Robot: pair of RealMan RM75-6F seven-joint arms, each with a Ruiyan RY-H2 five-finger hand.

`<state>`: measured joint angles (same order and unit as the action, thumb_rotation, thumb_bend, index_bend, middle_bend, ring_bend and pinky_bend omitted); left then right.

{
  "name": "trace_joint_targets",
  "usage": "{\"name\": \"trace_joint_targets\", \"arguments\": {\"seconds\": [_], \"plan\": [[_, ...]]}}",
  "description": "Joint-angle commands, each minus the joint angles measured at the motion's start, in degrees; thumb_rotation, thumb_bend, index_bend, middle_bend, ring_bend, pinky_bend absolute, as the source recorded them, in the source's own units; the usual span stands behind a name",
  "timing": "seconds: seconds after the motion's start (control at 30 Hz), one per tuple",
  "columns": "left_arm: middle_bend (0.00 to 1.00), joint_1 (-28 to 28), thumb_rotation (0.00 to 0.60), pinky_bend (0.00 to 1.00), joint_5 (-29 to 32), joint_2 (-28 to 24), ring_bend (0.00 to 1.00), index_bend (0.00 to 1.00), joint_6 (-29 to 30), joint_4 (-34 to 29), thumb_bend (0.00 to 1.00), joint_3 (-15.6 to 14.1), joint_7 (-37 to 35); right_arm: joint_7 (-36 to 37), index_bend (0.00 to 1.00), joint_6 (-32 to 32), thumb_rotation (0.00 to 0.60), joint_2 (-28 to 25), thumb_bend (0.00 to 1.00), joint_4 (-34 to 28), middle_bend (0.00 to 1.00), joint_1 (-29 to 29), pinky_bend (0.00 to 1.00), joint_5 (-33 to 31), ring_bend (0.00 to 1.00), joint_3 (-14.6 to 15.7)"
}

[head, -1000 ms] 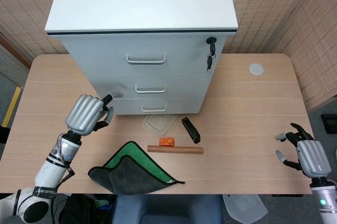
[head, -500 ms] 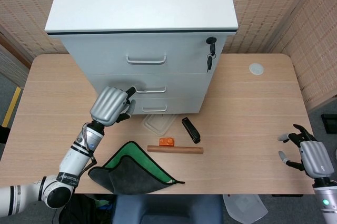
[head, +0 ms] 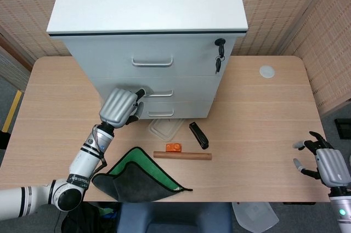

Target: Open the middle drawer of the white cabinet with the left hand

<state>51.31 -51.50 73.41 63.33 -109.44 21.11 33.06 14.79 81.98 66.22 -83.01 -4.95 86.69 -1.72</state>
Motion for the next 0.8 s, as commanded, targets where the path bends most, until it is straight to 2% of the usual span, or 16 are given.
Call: {"name": "trace_joint_targets", "arguments": {"seconds": [0.03, 0.57, 0.8], "plan": [[1.0, 0.0, 0.6, 1.0, -0.63, -0.02, 1.0, 0.31, 0.42, -0.37, 0.6, -0.57, -0.36, -0.07, 0.4, -0.1, 0.6, 0.02, 0.27, -0.01, 0.44, -0.03, 0.28, -0.01, 0.27, 0.0], [1.0, -2.52, 0.6, 1.0, -4.25, -3.22, 1.0, 0.33, 3.9, -7.74, 0.6, -4.64, -0.85, -0.84, 0.4, -0.56, 0.6, -0.31, 0.27, -0.8, 0.44, -0.23, 0.28, 0.02, 0.27, -0.1], [1.0, -4.27, 0.6, 1.0, -7.89, -4.48, 1.0, 0.33, 6.14, -11.57, 0.6, -6.75, -0.11, -1.21, 0.4, -0.63, 0.6, -0.4, 0.27, -1.11, 0.44, -0.21, 0.28, 0.13, 0.27, 0.01]]}}
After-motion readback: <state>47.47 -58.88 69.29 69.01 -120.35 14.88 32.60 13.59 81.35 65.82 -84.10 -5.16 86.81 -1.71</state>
